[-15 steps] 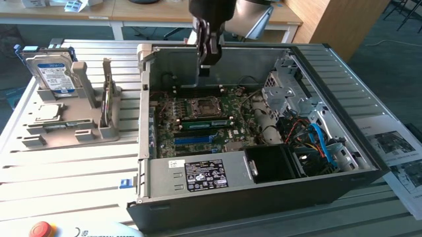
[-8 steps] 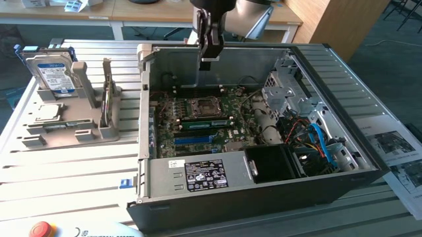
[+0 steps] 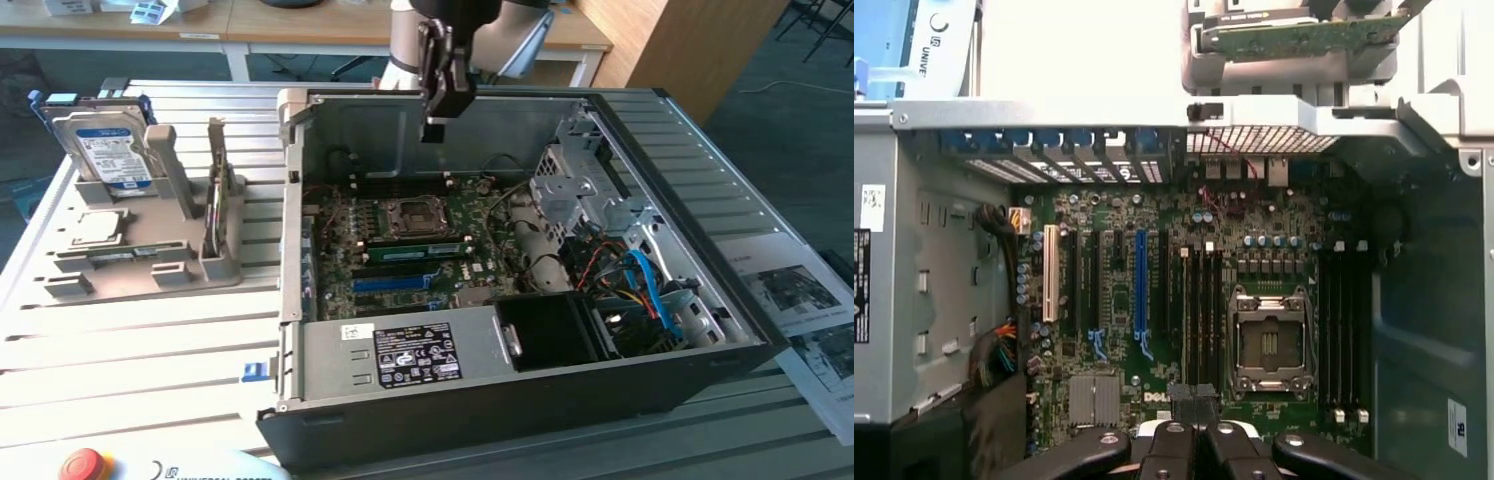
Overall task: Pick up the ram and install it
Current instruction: 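Press down the ram until it locks into place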
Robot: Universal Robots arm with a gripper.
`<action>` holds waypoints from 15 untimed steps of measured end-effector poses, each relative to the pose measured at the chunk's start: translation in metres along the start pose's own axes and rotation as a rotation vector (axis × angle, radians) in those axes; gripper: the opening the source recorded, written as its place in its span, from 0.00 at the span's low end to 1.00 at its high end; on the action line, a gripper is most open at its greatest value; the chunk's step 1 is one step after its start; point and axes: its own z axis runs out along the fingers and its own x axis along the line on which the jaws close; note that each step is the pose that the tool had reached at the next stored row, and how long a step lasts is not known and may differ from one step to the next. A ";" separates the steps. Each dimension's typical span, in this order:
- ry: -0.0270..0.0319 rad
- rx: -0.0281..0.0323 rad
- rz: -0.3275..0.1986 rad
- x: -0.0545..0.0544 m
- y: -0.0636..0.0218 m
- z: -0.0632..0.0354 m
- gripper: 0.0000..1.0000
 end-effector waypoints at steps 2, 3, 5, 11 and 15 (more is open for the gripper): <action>0.0001 -0.0064 0.000 0.000 -0.0077 -0.0003 0.10; 0.0001 -0.0104 0.000 0.000 -0.0113 -0.0005 0.10; 0.0004 -0.0192 0.000 0.000 -0.0182 -0.0011 0.10; 0.0008 -0.0332 -0.001 -0.001 -0.0331 -0.0020 0.10; 0.0009 -0.0411 -0.001 -0.001 -0.0396 -0.0024 0.10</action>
